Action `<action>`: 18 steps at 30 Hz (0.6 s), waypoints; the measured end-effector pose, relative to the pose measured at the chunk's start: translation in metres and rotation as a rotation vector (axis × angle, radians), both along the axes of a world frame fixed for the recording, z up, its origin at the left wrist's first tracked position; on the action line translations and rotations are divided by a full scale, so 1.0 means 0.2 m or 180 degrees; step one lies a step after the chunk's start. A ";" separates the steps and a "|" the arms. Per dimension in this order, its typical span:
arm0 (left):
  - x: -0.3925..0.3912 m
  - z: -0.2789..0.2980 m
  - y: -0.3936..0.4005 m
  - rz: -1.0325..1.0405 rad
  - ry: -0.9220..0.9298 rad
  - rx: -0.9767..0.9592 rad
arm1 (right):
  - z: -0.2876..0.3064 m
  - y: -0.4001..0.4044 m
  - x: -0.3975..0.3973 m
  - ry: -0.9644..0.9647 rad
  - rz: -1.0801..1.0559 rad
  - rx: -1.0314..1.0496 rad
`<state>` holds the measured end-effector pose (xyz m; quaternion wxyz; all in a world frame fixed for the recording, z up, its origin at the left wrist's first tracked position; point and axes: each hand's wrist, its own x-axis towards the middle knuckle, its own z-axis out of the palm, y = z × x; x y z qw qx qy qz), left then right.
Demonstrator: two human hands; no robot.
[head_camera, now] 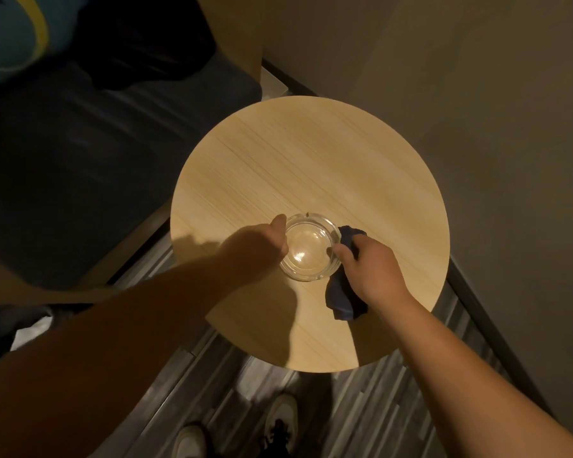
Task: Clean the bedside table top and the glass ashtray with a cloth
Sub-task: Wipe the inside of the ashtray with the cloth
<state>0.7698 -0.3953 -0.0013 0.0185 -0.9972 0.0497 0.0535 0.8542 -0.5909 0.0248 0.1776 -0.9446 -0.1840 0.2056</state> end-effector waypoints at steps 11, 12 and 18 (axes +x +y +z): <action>0.13 0.01 0.04 -0.0175 0.0431 -0.0680 | 0.02 0.06 0.06 -0.0221 0.0559 -0.0186; 0.16 0.03 0.03 -0.0110 0.0709 -0.0814 | 0.03 0.07 0.06 -0.0214 0.0712 -0.0239; 0.14 0.01 0.00 0.0293 0.0162 -0.1139 | 0.03 0.09 0.06 -0.0522 0.0951 -0.0477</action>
